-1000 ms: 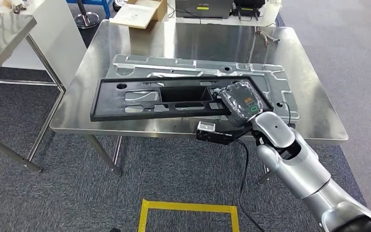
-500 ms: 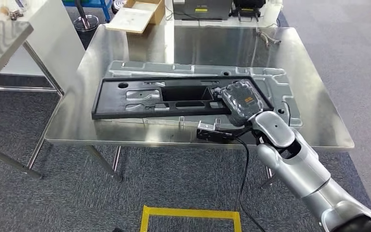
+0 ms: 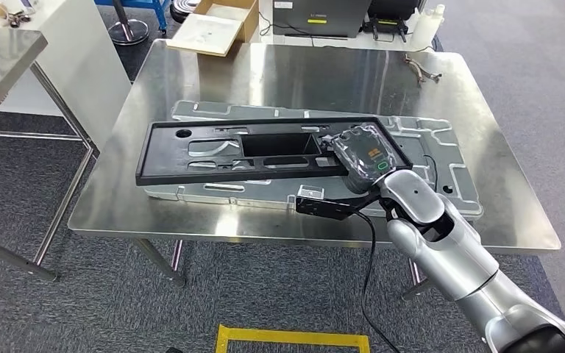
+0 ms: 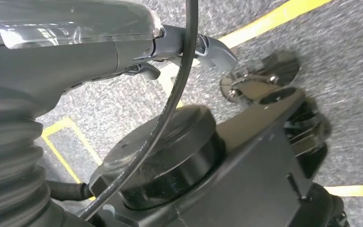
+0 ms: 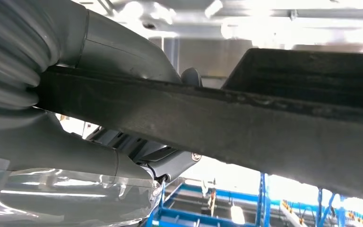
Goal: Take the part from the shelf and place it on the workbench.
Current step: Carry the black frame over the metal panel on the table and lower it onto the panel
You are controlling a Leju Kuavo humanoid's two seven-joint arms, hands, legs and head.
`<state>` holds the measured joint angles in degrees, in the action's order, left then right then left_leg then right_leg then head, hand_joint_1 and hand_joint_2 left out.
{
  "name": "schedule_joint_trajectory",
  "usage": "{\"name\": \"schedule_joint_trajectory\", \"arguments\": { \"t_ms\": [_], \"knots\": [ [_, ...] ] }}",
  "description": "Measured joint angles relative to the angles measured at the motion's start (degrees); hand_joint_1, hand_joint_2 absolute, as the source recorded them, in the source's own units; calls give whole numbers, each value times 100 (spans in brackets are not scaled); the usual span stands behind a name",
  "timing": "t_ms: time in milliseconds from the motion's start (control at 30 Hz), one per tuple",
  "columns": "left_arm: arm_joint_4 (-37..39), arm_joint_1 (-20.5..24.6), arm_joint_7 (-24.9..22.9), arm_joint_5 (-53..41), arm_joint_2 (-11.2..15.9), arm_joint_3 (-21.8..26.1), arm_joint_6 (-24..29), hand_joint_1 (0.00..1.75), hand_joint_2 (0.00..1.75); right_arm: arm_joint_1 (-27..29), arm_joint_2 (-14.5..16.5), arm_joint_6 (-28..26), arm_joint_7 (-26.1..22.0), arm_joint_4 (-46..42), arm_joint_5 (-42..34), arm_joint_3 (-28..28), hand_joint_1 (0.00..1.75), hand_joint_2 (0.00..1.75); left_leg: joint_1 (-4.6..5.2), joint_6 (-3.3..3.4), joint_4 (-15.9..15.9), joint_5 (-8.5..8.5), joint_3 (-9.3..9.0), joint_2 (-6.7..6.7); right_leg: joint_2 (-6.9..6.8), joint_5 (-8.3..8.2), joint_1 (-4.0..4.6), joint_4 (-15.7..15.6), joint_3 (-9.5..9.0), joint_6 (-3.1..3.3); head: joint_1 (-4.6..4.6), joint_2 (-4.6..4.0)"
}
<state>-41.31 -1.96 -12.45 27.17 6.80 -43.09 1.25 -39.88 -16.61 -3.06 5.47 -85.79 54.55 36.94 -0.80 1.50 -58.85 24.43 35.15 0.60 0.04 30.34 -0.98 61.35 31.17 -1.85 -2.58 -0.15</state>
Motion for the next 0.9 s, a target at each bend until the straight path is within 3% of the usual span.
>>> {"name": "schedule_joint_trajectory", "arguments": {
  "t_ms": [100,133,167,200,267,333,433,500,600,667,700,767,800,833,900],
  "knots": [
    [-8,3,-12,21,6,2,6,0,175,-5,44,10,28,50,1,-4,175,175,25,62,9,105,-111,2,-2,337,9,1075,740,-14,0,0],
    [-10,-5,-16,29,6,1,6,0,175,3,55,19,41,80,1,-4,175,175,41,69,9,148,-158,4,-2,372,17,1270,945,-2,0,0],
    [-15,-14,-22,38,6,-1,6,0,175,9,62,31,54,115,2,-5,175,175,59,76,9,195,-216,7,-2,301,31,1275,1058,25,0,0],
    [-25,-22,-27,46,6,-1,7,0,175,12,65,46,65,155,3,-10,175,175,81,80,10,246,-290,10,-2,98,52,1071,1066,73,0,0],
    [-51,-23,-35,71,5,-3,8,0,175,4,74,71,90,257,3,-33,175,175,118,76,14,357,-445,16,-2,-504,133,345,913,230,-1,0],
    [-74,-12,-50,96,6,-6,10,0,175,-22,110,92,115,399,-1,-71,175,175,132,37,41,444,-525,20,-7,-818,210,-174,776,362,4,0],
    [-109,-4,-80,109,12,-8,19,0,175,-45,150,105,137,606,-4,-146,175,175,136,-44,-28,444,-566,-3,-3,-805,204,-346,638,419,7,0],
    [-134,9,-88,113,17,-10,29,0,175,-59,145,108,133,738,-4,-195,175,175,133,-97,-361,456,-444,-12,-7,-756,157,-432,483,451,7,0],
    [-146,7,-118,127,25,-10,68,0,175,-60,129,110,125,943,-4,-217,175,175,67,-206,-1270,791,153,-17,-10,-650,127,-468,330,469,7,0],
    [-146,-22,-128,135,35,-11,91,0,175,-6,129,118,124,1072,-4,-219,175,175,15,-283,-1463,910,442,-21,8,-554,94,-451,230,425,7,0],
    [-146,-34,-127,146,42,-11,98,0,175,21,129,123,126,1127,-4,-221,175,175,-9,-316,-1303,788,468,-23,15,-498,72,-431,172,397,7,0],
    [-148,-53,-118,186,51,-9,109,0,175,52,129,134,136,1223,-3,-237,175,175,-56,-360,-624,219,366,-29,24,-369,34,-361,69,326,7,0],
    [-148,-59,-110,204,55,-7,112,0,175,60,129,137,141,1266,-2,-250,175,175,-62,-350,-337,27,315,-31,30,-307,26,-314,50,287,7,0],
    [-152,-67,-104,217,58,-5,111,0,175,67,129,140,147,1306,-2,-266,175,175,-60,-318,-157,-118,285,-29,35,-252,26,-271,51,241,7,0],
    [-170,-88,-96,225,62,-2,110,0,175,92,130,144,155,1368,0,-303,175,175,-47,-242,-99,-144,277,-22,44,-196,36,-223,79,199,7,0]
  ]
}}
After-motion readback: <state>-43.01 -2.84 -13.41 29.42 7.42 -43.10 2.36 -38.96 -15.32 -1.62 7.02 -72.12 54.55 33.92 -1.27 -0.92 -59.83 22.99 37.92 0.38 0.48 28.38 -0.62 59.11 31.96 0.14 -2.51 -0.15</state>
